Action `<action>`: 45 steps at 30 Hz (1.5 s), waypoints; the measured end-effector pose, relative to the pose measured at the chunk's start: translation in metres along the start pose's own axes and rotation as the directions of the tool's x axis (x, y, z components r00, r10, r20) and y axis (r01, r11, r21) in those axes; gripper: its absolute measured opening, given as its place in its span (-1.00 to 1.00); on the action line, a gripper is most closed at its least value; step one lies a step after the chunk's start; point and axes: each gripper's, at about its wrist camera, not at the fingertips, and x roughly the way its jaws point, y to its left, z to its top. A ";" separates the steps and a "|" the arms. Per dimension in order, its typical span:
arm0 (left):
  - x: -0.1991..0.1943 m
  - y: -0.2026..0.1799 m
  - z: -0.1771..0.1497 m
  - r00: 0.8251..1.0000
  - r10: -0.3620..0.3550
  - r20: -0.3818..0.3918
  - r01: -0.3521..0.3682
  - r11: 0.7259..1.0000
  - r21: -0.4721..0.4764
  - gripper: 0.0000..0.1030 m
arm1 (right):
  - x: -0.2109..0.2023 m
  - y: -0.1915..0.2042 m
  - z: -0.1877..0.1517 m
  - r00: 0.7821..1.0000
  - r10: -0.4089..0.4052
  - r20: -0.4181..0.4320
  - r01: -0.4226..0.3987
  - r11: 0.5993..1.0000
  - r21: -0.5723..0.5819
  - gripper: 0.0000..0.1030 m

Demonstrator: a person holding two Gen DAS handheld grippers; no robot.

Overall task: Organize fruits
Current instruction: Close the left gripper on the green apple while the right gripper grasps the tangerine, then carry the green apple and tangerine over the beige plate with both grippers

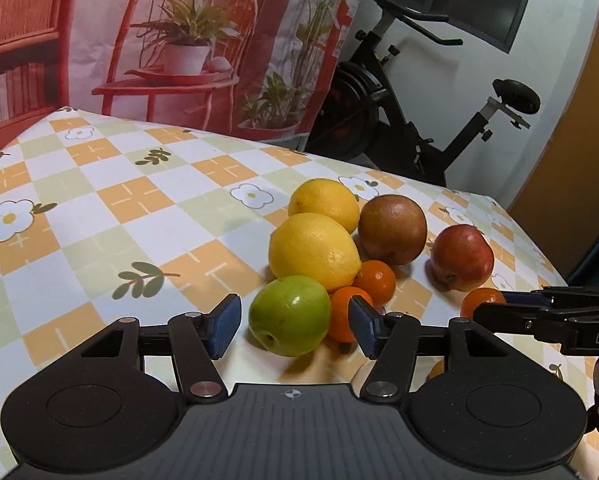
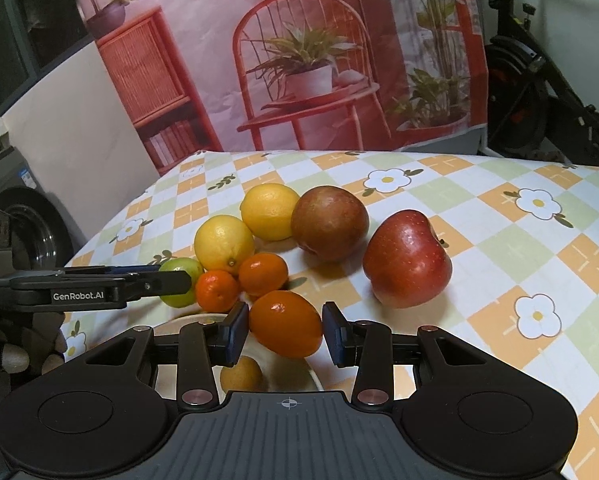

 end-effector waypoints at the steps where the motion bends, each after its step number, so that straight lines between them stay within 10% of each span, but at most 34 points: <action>1: 0.001 0.000 0.000 1.000 0.001 -0.004 -0.001 1.000 0.005 0.18 | 0.000 0.000 0.000 1.000 0.000 0.001 0.000 1.000 0.000 -0.29; 45: -0.050 -0.010 -0.015 0.998 0.028 0.052 -0.030 0.998 0.054 -0.03 | -0.035 -0.007 -0.031 0.999 0.015 0.047 -0.018 0.997 0.069 -0.29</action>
